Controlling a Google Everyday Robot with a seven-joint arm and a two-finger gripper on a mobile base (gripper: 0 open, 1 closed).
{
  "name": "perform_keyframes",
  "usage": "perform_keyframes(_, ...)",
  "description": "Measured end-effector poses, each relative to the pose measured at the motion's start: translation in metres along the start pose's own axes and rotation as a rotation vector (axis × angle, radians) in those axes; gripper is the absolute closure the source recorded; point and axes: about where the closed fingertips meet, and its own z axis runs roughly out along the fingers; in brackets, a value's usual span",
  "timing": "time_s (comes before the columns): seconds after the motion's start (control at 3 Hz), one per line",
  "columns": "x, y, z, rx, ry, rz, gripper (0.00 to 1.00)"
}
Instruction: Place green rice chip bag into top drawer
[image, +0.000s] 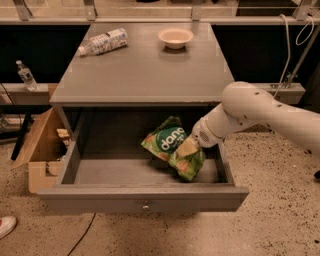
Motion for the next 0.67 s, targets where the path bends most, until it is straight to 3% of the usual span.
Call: perform_keyframes(0.67, 0.010, 0.003, -0.039, 0.083, -0.041, 0.038, 0.00)
